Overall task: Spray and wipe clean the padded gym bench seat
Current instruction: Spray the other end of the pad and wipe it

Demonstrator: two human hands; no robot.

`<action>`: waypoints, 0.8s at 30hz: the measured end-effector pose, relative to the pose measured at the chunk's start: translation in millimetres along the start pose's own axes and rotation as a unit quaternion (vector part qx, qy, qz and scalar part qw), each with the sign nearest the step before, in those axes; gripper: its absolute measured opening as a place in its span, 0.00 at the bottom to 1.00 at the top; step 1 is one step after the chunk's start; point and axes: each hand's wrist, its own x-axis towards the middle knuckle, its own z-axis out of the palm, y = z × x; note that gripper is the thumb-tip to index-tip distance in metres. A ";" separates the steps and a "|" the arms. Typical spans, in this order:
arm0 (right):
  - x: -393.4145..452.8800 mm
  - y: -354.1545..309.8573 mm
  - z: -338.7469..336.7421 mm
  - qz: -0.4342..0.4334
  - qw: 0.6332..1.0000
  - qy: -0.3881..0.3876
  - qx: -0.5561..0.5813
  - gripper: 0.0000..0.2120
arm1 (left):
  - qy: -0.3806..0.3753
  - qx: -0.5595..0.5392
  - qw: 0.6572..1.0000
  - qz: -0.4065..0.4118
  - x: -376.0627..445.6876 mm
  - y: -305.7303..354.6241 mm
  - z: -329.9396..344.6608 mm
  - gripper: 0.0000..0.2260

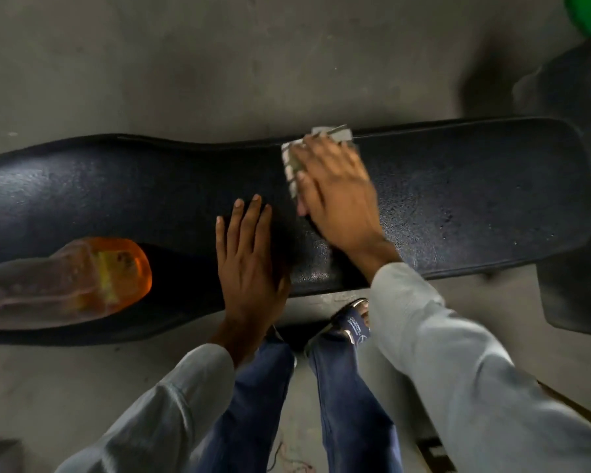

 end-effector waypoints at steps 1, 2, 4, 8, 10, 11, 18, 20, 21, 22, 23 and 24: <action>2.0 12.2 -4.2 0.032 0.999 0.017 0.002 0.22 | -0.004 0.009 1.000 -0.007 1.4 3.7 -1.4 0.33; -3.0 23.3 -8.7 0.070 0.997 0.032 0.005 0.22 | -0.004 0.013 1.000 -0.009 4.0 7.7 -2.4 0.33; -27.5 38.4 -18.3 0.148 0.987 0.066 0.002 0.22 | -0.002 0.010 1.000 0.005 12.4 15.0 -1.9 0.31; -92.7 17.9 -12.4 0.257 0.963 0.081 -0.020 0.24 | -0.024 0.035 0.998 0.045 24.8 22.2 12.4 0.27; -113.6 -4.0 -0.9 0.238 0.970 0.053 -0.014 0.25 | -0.040 0.067 0.996 0.045 23.7 22.5 18.8 0.27; -118.6 -9.3 3.4 0.214 0.976 0.040 -0.009 0.26 | -0.042 0.077 0.995 0.042 22.5 22.3 20.3 0.27; -141.5 32.3 -9.6 0.122 0.992 0.017 -0.008 0.26 | -0.024 0.057 0.996 0.069 25.6 44.1 27.2 0.26; -150.7 44.4 -16.8 0.160 0.986 0.052 0.012 0.25 | -0.037 0.044 0.994 0.094 25.3 60.9 35.0 0.25; -145.6 52.4 -19.9 0.184 0.979 0.080 0.021 0.24 | -0.044 0.042 0.993 0.101 25.1 67.6 38.6 0.25; -134.1 61.4 -22.3 0.214 0.970 0.112 0.024 0.24 | -0.050 0.044 0.993 0.101 25.1 72.0 42.0 0.25; -118.5 69.6 -23.7 0.244 0.959 0.139 0.024 0.23 | -0.055 0.048 0.993 0.097 25.3 74.5 44.7 0.25; -101.1 74.5 -24.5 0.268 0.951 0.153 0.021 0.23 | -0.058 0.052 0.993 0.091 25.3 75.4 46.6 0.25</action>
